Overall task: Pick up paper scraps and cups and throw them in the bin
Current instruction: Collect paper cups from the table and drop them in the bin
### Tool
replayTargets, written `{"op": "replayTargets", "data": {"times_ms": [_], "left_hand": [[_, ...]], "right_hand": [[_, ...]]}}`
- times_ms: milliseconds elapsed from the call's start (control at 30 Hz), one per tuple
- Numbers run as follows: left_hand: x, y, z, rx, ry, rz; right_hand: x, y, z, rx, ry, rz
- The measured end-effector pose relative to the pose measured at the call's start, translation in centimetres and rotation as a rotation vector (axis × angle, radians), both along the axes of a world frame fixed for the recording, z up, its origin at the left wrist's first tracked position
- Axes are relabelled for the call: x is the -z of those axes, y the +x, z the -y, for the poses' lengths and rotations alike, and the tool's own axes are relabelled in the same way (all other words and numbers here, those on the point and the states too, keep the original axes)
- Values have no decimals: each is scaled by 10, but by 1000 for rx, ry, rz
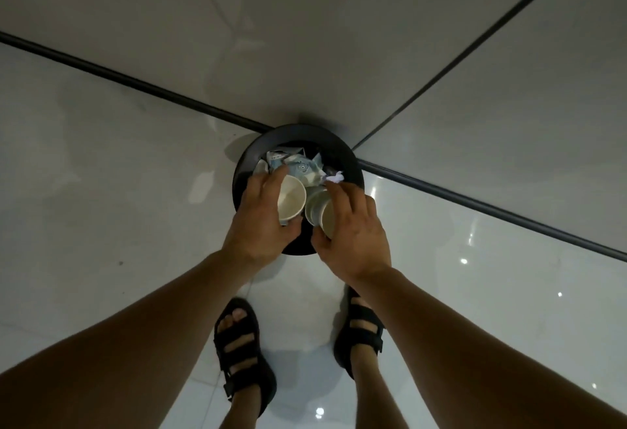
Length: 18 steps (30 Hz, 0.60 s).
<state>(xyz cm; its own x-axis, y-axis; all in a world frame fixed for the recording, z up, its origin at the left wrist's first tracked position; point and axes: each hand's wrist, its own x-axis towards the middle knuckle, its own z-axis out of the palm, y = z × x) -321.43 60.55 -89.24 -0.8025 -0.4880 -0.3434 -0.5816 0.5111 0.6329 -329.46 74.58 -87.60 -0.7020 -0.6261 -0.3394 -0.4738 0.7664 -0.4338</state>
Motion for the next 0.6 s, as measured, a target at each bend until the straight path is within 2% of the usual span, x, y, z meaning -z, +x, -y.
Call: {"op": "replayTargets", "data": {"times_ms": [167, 267, 400, 600], "left_hand": [[20, 2, 12, 199, -308, 104], [27, 5, 14, 277, -433, 133], [42, 21, 9, 352, -523, 57], [55, 33, 8, 367, -545, 55]], "right_hand": [[21, -7, 6, -14, -35, -63], [36, -6, 7, -65, 32, -127], [59, 0, 7, -137, 126, -144], [70, 4, 9, -102, 140, -151]]}}
